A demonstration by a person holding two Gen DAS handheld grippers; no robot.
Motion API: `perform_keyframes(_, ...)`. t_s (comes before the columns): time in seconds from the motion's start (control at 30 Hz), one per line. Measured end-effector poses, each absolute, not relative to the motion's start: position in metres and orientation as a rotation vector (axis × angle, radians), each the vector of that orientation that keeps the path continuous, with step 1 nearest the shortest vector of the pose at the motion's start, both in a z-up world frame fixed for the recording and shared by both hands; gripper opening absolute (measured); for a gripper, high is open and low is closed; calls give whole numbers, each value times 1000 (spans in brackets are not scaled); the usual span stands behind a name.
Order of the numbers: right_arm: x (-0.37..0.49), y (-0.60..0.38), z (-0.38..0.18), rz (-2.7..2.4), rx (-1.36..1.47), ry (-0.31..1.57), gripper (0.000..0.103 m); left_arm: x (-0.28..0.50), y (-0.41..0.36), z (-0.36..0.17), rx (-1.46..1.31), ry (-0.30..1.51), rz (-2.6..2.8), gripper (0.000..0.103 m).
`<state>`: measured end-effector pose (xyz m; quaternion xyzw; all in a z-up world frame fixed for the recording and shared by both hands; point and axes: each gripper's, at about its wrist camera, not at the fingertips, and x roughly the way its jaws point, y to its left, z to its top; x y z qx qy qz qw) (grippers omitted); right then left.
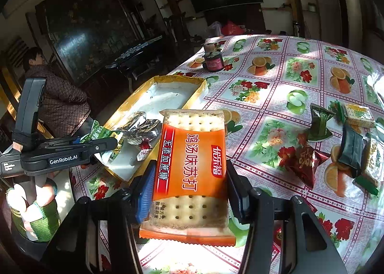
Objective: Organize snacks
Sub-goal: 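Carry the green packet and orange cracker pack over the yellow tray with both grippers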
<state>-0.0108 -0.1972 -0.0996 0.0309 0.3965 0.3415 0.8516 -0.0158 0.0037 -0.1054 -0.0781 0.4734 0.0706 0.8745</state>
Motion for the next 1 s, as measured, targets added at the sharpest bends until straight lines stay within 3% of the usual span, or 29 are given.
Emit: perform_keyframes(1.0,51,-84,-101,858,48,860,53,8,50,-125,-215,1022,183,38)
